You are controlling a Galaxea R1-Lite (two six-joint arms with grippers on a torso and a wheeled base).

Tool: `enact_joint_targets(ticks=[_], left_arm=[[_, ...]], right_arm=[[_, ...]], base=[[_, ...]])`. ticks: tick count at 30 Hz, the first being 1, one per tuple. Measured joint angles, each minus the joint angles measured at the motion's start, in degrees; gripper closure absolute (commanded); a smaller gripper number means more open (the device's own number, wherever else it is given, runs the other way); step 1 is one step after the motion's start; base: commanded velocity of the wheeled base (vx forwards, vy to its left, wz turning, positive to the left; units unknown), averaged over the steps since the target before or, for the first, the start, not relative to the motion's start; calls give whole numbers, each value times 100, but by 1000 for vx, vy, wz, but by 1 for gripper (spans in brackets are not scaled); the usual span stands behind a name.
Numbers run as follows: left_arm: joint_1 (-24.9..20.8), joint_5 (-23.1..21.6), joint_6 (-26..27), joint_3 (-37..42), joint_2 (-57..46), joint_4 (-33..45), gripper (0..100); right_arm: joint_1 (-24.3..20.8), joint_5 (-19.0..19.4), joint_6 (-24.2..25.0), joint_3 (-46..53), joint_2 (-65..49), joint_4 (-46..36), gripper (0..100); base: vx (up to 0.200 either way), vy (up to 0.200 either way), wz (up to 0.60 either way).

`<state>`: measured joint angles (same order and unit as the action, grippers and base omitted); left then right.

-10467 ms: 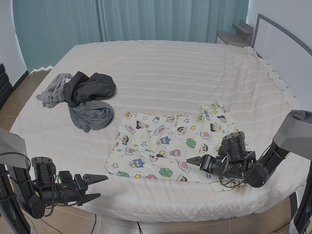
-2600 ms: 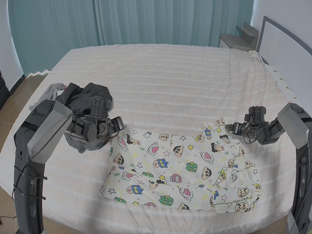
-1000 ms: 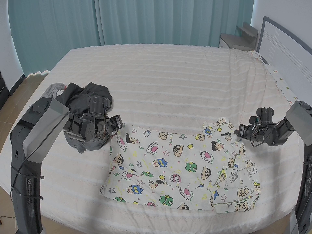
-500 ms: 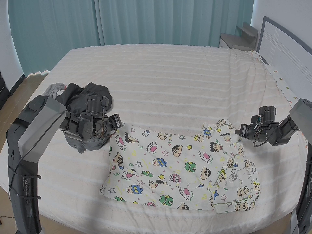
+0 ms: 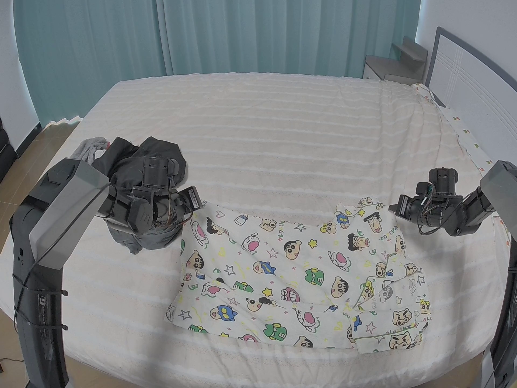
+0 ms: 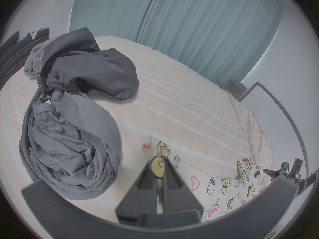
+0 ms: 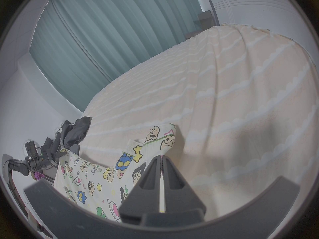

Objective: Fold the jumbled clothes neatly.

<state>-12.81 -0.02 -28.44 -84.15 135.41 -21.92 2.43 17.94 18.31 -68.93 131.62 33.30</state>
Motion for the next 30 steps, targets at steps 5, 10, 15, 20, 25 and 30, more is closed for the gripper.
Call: enact_joint_targets(ticks=[5, 10, 15, 20, 25, 30], left_arm=[[17, 0, 0, 50, 0, -39, 100], [28, 0, 0, 91, 0, -50, 100], [33, 0, 0, 96, 0, -55, 100], [26, -7, 0, 96, -2, -55, 100], [13, -7, -2, 91, -2, -57, 100], [9, -9, -2, 91, 0, -57, 100]], right_arm=[[-50, -222, -2, -12, -43, -216, 100], [-61, -240, -15, -37, 18, -304, 0], [-74, -238, -15, -157, 193, -347, 0], [-89, -202, -13, -329, 349, -586, 0], [-210, -167, 0, -517, 457, -675, 0], [-422, -150, 0, -610, 584, -703, 0]], base=[[0, 0, 0], [0, 0, 0], [0, 0, 0], [0, 0, 0], [0, 0, 0], [0, 0, 0]])
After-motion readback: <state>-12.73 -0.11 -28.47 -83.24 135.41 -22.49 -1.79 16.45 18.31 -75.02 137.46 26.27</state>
